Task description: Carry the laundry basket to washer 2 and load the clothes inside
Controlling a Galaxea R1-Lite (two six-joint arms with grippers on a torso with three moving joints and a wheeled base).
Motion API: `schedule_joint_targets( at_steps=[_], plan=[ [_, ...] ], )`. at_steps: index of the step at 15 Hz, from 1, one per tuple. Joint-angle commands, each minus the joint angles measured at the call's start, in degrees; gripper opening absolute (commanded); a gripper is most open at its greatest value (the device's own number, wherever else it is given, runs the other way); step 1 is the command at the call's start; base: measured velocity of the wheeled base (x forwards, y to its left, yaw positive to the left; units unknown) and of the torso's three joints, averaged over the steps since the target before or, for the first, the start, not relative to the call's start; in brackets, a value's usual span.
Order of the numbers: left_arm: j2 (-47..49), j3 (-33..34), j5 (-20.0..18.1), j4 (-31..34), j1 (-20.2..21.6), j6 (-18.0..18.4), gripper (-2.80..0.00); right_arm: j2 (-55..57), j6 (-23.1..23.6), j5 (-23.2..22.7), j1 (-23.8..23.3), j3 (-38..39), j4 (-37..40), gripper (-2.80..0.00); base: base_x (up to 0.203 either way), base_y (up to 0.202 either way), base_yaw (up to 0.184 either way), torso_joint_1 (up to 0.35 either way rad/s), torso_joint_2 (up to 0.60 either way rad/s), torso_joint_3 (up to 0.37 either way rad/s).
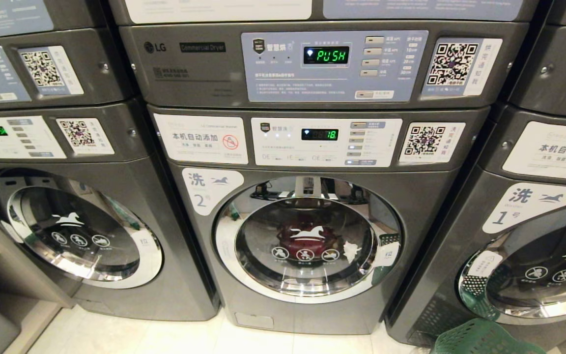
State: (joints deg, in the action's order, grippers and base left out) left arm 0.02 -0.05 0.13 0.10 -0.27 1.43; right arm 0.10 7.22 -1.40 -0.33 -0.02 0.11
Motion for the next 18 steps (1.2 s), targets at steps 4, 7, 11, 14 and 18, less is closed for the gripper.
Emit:
schedule_joint_targets(
  at_steps=[4,7,11,14,18],
  plan=[
    [-0.02,-0.04,0.04,-0.01,0.00,-0.02,-2.80,-0.10,0.53,-0.24,-0.02,0.11,0.24,-2.80,0.000,0.000,0.000,0.000,0.00,0.000],
    [-0.02,-0.04,0.04,-0.01,0.00,-0.01,-2.80,-0.10,0.25,-0.09,-0.02,0.02,0.24,-2.80,0.000,0.000,0.000,0.000,0.00,0.000],
    [-0.02,0.05,0.04,-0.01,0.00,0.06,-2.80,-0.10,0.54,-0.15,-0.03,0.11,0.24,-2.80,0.000,0.000,0.000,0.000,0.00,0.000],
    [-0.02,0.05,-0.05,-0.01,0.00,0.07,-2.80,-0.10,0.17,-0.09,-0.05,0.02,0.24,-2.80,0.000,0.000,0.000,0.000,0.00,0.000],
    [-0.02,0.05,-0.05,-0.01,0.00,0.03,-2.80,-0.10,0.07,0.00,-0.02,0.02,0.24,-2.80,0.000,0.000,0.000,0.000,0.00,0.000]
  ],
)
